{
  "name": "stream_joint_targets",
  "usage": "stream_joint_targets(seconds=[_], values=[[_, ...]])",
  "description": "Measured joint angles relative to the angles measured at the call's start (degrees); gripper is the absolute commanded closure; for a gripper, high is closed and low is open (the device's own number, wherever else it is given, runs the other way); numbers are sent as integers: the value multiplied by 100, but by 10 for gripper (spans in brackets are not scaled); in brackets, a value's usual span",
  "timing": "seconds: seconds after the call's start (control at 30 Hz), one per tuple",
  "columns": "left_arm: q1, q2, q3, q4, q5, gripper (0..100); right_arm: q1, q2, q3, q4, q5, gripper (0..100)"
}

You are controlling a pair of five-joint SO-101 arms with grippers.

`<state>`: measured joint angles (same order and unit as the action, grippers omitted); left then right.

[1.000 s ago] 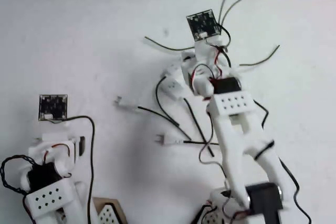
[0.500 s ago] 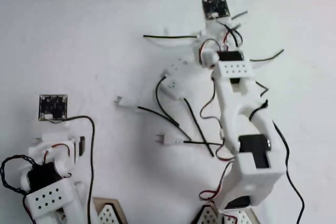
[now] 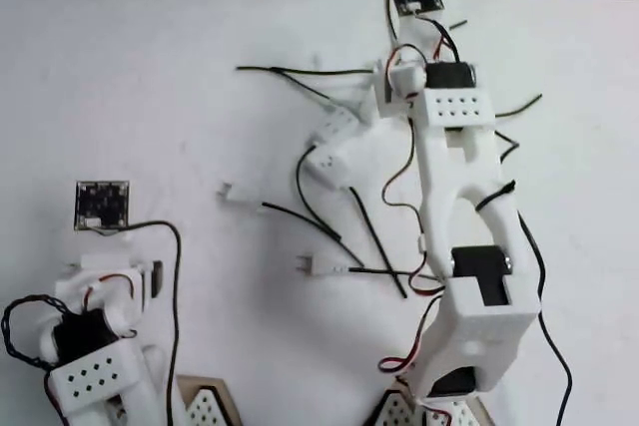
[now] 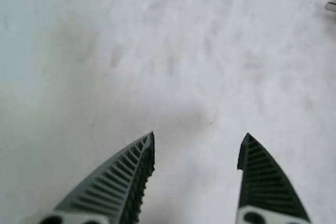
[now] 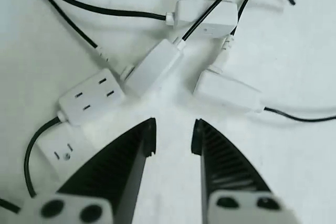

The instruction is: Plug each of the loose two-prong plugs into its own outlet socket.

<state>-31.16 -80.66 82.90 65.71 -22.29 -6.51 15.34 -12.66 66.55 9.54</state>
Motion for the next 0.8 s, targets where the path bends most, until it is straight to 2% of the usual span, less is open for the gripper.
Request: stream_joint_targets(seconds=[0.13, 0.27, 0.53, 0.67, 0.8], values=[[9, 0, 0, 0, 0, 740, -70, -273, -26, 607, 0, 887], [9, 0, 0, 0, 0, 740, -448, -360, -26, 1002, -53, 886], [9, 0, 18, 0, 0, 738, -1371, -360, -26, 1073, -1152, 871], [9, 0, 18, 0, 0, 738, -1741, -264, -35, 1073, -1345, 790], [9, 0, 18, 0, 0, 738, -1811, 158, -35, 1073, -1363, 784]])
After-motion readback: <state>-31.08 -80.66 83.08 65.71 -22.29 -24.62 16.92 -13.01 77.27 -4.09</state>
